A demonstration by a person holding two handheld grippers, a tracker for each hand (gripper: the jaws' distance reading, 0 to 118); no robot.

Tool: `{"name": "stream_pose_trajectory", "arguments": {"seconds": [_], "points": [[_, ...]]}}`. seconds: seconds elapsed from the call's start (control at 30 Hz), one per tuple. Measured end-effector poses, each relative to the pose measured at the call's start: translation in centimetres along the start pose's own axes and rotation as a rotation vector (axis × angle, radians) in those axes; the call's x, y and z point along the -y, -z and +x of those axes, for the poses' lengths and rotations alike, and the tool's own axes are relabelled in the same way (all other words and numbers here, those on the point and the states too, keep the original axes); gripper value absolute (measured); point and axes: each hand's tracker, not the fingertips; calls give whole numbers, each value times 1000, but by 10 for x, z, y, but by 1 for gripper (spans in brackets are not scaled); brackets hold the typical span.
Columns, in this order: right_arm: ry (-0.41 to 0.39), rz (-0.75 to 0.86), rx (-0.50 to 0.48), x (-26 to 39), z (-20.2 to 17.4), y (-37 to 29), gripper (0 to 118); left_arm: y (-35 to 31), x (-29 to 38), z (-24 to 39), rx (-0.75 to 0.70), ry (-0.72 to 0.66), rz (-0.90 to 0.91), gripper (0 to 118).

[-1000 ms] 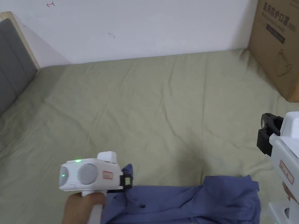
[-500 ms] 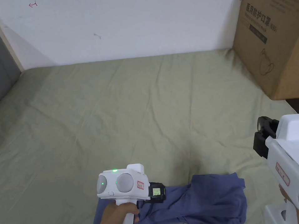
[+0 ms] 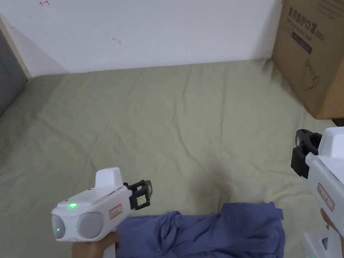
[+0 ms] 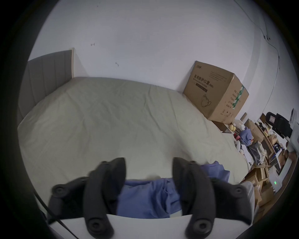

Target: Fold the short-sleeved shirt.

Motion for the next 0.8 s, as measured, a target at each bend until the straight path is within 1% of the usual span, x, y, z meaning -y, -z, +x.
{"name": "stream_pose_trajectory", "arguments": {"seconds": [0.03,0.07,0.1,0.13,0.17,0.33,0.43,0.6,0.8], "points": [[-1,0,-2,0,0,0,0,-1,3,-3,-3,5,9,43],[-1,1,-2,0,-1,1,0,0,8,-7,-5,20,17,24],[-2,1,-3,0,-1,1,0,2,12,-8,-9,34,7,10],[-1,0,-3,0,-1,2,0,5,17,-11,-39,43,-6,2],[1,-1,-2,0,-1,3,0,6,20,-11,-48,57,-19,0],[8,-1,-5,1,-2,3,0,30,60,-13,-68,102,-132,0],[1,-8,-5,2,-1,4,0,34,76,11,-71,137,-189,0],[-6,-19,4,7,5,3,0,58,99,29,-33,162,-292,0],[7,-30,32,13,17,-2,0,68,102,65,-14,197,-333,0]]}}
